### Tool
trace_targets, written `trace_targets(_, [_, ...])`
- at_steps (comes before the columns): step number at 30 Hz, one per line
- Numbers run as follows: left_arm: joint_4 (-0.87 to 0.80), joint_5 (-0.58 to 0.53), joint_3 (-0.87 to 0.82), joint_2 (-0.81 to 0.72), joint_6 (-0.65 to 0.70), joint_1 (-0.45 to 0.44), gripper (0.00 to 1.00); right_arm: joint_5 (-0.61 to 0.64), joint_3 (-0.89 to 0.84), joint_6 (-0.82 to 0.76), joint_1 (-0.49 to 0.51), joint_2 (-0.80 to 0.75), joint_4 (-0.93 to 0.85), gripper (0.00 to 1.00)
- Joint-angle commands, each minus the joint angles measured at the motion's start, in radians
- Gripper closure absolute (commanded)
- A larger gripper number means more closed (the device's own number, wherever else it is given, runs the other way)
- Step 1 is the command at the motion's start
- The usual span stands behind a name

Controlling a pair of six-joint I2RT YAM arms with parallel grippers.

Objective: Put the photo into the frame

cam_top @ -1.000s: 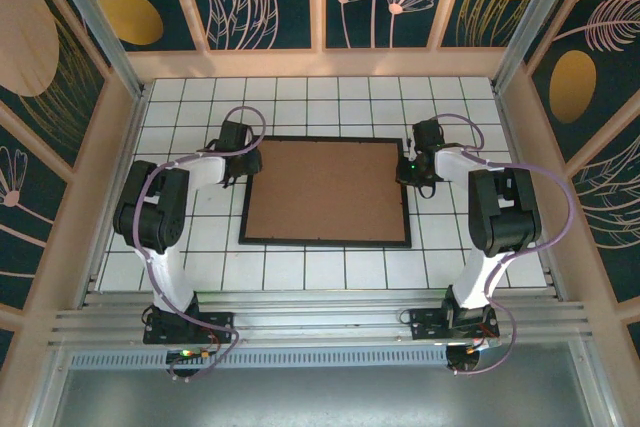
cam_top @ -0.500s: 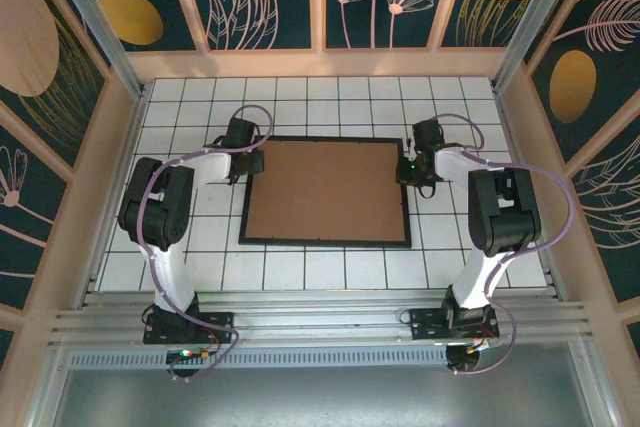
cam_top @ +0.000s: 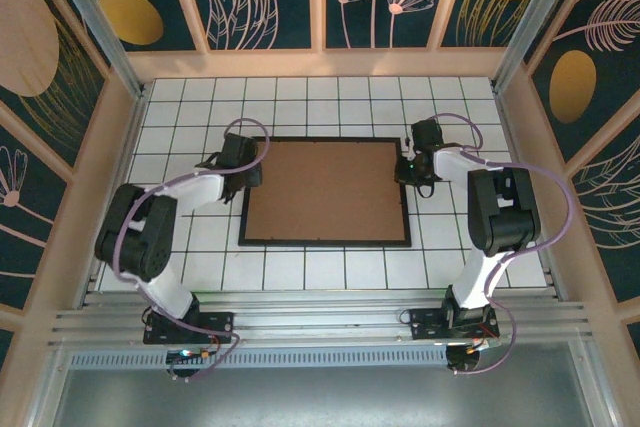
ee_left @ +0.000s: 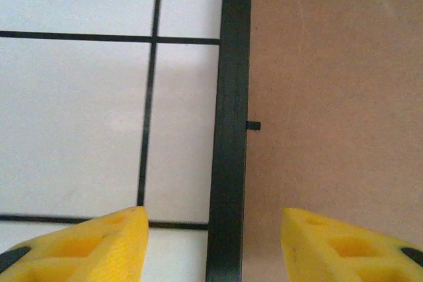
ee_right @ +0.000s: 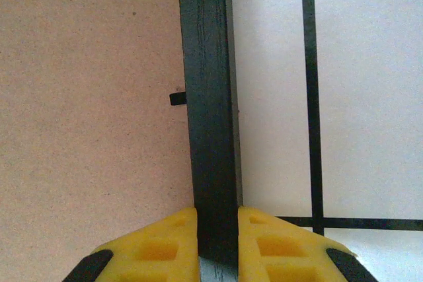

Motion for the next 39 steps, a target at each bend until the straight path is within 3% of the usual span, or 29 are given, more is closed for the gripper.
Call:
trace_targets(1, [0.017,0.054,-0.059,-0.083,-0.058,0.014,0.44,-0.006,-0.003,-0.02,0.024,0.039,-0.019,0.83])
trace_targets(8, [-0.026,0.179,-0.223,-0.269,-0.147,0.018,0.47,-0.006,-0.003,-0.023,0.025,0.032,-0.022,0.83])
trace_targets(14, [-0.113,0.161,-0.299,-0.356,-0.166,0.018,0.55,-0.008,-0.003,-0.022,0.024,0.032,-0.016,0.83])
trace_targets(20, [-0.11,0.193,-0.33,-0.347,-0.178,0.018,0.64,-0.011,-0.003,-0.022,0.024,0.032,-0.019,0.83])
trace_targets(39, [-0.035,0.223,-0.334,-0.271,-0.168,0.018,0.65,-0.014,-0.001,-0.021,0.026,0.039,-0.019,0.83])
